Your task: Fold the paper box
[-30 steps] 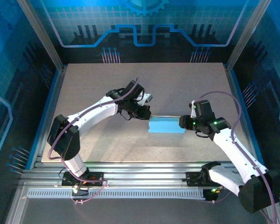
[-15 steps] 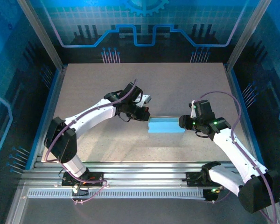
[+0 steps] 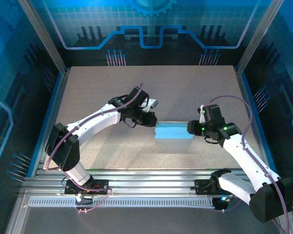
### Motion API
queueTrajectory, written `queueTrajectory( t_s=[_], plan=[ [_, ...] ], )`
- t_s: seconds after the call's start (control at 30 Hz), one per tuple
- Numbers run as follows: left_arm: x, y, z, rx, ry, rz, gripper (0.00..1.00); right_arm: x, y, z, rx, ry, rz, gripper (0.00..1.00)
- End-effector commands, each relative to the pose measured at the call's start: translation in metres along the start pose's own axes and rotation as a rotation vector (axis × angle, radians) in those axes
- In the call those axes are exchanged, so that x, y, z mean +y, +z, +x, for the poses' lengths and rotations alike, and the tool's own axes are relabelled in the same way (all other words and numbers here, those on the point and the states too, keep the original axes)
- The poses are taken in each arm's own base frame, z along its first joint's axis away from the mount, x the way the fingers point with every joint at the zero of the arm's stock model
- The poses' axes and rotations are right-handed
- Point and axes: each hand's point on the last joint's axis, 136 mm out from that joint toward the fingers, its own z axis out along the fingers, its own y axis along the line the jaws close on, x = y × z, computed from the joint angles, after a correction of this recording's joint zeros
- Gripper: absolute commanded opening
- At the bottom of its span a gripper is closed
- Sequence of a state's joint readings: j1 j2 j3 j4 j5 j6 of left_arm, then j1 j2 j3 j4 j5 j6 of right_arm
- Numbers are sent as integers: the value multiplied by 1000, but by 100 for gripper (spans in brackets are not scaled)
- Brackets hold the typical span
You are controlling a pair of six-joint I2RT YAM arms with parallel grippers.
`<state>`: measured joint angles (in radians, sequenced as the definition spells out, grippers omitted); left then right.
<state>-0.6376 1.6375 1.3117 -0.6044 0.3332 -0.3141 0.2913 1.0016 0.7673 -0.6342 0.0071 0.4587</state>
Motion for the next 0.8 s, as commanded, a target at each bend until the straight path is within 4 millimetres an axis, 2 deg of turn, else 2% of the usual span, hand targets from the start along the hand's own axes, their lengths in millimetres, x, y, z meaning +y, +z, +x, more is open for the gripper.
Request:
queueTrajectory(
  t_s=[0.0, 0.1, 0.33, 0.57, 0.67, 0.77],
  plan=[
    [-2, -11, 1, -27, 6, -13, 25, -9, 4, 17, 64, -1, 30, 46],
    [-9, -17, -4, -57, 30, 10, 34, -10, 4, 17, 63, -2, 32, 46],
    [-19, -28, -2, -87, 90, 36, 35, -8, 5, 16, 64, -1, 28, 46],
    [-9, -16, 5, -54, 119, -88, 37, -8, 5, 16, 62, -2, 28, 46],
    [0, -10, 4, -52, 115, -167, 35, -7, 4, 16, 63, -2, 28, 46],
    [0, -6, 1, -59, 123, -197, 33, -8, 5, 16, 64, -3, 29, 46]
  ],
)
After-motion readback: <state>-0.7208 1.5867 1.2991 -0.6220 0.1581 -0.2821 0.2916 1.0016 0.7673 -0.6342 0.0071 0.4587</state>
